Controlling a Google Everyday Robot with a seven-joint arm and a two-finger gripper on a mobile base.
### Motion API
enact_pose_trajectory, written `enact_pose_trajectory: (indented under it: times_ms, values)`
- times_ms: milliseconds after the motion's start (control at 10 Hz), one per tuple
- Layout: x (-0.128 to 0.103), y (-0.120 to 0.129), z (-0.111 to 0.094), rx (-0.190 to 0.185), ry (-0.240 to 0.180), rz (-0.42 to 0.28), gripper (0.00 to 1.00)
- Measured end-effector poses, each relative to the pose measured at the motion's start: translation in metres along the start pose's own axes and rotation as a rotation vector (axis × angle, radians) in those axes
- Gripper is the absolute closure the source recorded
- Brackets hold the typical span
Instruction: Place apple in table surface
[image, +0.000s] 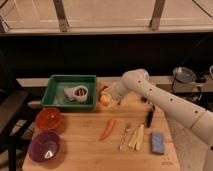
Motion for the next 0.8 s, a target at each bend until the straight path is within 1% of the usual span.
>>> enact_pose_trajectory:
  times_ms: [100,300,400,500,600,700,800]
  values:
    - [0.007,0.005,0.007,-0.003,-0.008,0.043,1.0]
    - [0.018,0.016,0.028,-0.029,-0.03,0.139,1.0]
    - [0.023,0.019,0.033,-0.043,-0.033,0.165,0.98]
    - [0.026,0.02,0.034,-0.052,-0.034,0.179,0.92]
    - [0.027,0.021,0.036,-0.059,-0.032,0.185,0.81]
    - [0.026,0.02,0.037,-0.06,-0.032,0.185,0.72]
    - [0.026,0.02,0.036,-0.06,-0.029,0.185,0.61]
